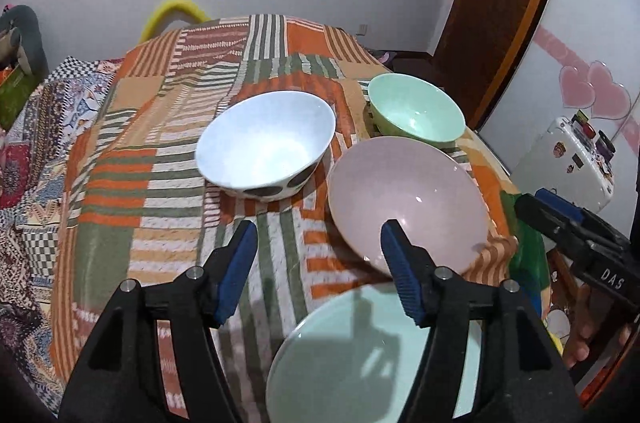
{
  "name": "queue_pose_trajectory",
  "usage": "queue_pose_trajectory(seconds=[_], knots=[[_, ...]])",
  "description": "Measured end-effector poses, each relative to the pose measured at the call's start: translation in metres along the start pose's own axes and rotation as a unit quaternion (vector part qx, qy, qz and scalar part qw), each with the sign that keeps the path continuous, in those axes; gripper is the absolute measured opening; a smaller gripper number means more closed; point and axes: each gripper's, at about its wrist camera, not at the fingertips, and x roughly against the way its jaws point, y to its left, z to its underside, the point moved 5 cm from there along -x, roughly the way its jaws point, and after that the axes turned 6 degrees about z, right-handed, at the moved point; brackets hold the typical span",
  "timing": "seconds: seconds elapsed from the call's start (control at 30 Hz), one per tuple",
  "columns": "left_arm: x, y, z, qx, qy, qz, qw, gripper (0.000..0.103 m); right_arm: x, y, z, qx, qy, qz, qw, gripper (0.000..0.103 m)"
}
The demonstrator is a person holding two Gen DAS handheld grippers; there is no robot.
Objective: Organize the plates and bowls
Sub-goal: 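Grasp the rim of the pale pink bowl with both tools, then lift the pink bowl and carry it over the mint-green plate with both tools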
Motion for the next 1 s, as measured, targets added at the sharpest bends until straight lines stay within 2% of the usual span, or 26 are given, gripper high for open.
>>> queue_pose_trajectory(seconds=[0.3, 0.37, 0.43, 0.47, 0.53, 0.6, 0.63, 0.73, 0.77, 0.8, 0.9, 1.0], knots=[[-0.048, 0.001, -0.005, -0.001, 0.028, 0.023, 0.9994, 0.063, -0.04, -0.006, -0.001, -0.008, 0.034, 0.0, 0.999, 0.073], [-0.054, 0.001, -0.006, -0.002, 0.028, 0.025, 0.9993, 0.058, -0.045, -0.009, -0.001, -0.01, 0.037, 0.0, 0.999, 0.073], [-0.063, 0.0, -0.007, -0.007, 0.033, 0.028, 0.999, 0.044, -0.052, -0.012, 0.0, -0.017, 0.044, -0.003, 0.999, 0.073], [-0.066, 0.0, -0.007, -0.009, 0.035, 0.028, 0.999, 0.041, -0.052, -0.014, 0.0, -0.021, 0.046, -0.005, 0.999, 0.071], [-0.072, 0.001, -0.007, -0.008, 0.033, 0.022, 0.9992, 0.03, -0.057, -0.017, 0.001, -0.03, 0.051, -0.009, 0.998, 0.064], [-0.079, 0.005, -0.006, 0.0, 0.036, 0.022, 0.9991, 0.023, -0.063, -0.02, 0.003, -0.036, 0.064, -0.015, 0.997, 0.051], [-0.082, 0.006, -0.006, 0.004, 0.039, 0.025, 0.9989, 0.019, -0.065, -0.021, 0.004, -0.039, 0.069, -0.018, 0.997, 0.048], [-0.091, 0.007, -0.003, 0.013, 0.049, 0.04, 0.9979, 0.013, -0.07, -0.023, 0.01, -0.046, 0.082, -0.032, 0.995, 0.035], [-0.094, 0.006, -0.002, 0.012, 0.053, 0.045, 0.9975, 0.012, -0.072, -0.022, 0.012, -0.047, 0.088, -0.037, 0.994, 0.029], [-0.095, 0.005, -0.002, 0.008, 0.051, 0.041, 0.9978, 0.012, -0.074, -0.021, 0.014, -0.045, 0.096, -0.044, 0.993, 0.017], [-0.093, -0.002, -0.002, -0.012, 0.046, 0.026, 0.9985, 0.012, -0.071, -0.018, 0.017, -0.031, 0.095, -0.035, 0.994, 0.015], [-0.09, -0.003, -0.001, -0.01, 0.05, 0.028, 0.9983, 0.012, -0.068, -0.018, 0.016, -0.029, 0.097, -0.029, 0.994, 0.015]])
